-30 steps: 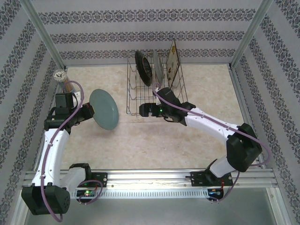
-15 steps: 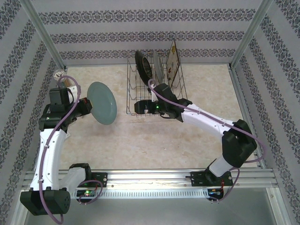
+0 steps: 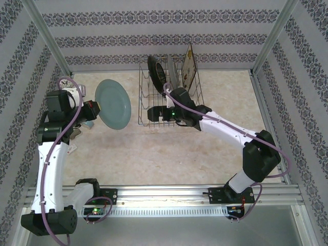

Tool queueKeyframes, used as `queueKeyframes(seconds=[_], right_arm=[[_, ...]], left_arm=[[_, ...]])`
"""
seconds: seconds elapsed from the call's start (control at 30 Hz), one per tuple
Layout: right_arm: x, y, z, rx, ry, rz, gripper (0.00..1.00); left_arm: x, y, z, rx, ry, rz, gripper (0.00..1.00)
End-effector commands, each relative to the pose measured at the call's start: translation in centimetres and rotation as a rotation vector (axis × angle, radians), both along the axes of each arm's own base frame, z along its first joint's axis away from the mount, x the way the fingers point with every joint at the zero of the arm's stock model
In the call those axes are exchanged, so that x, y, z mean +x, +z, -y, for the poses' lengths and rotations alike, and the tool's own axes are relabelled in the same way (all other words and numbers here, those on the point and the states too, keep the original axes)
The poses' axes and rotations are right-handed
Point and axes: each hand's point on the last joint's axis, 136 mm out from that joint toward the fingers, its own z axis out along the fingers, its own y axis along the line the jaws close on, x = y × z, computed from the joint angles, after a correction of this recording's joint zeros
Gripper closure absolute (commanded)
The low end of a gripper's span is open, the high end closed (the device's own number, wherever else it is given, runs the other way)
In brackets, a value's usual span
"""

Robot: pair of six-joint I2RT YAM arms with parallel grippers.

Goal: Load the plates into the dish rack

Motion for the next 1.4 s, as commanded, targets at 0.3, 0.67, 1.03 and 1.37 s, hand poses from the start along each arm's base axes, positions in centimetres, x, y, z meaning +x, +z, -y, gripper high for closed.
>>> queueKeyframes(seconds=[0.3,0.67,1.03,1.37], right_arm=[[1.9,3.0,2.3,0.137,0.033,0.067,0.03],[3.3,4.4,1.9,0.341,0.191,0.082,0.11],[5.6,3.5,1.0,0.400,0.212,0.079,0.11],[6.2,3.8,0.1,0.471,0.254,0.089,0.10]], left_arm=[[1.3,6.4,2.3,-0.141,-0.110,0.216,1.00],[2.6,6.7,3.9,-0.291,-0.184,0.267,1.00],[2.9,6.9,5.0,-0.373,-0.261,0.313,1.00],[3.1,6.5,5.4,-0.411,-0.293,0.323,1.00]])
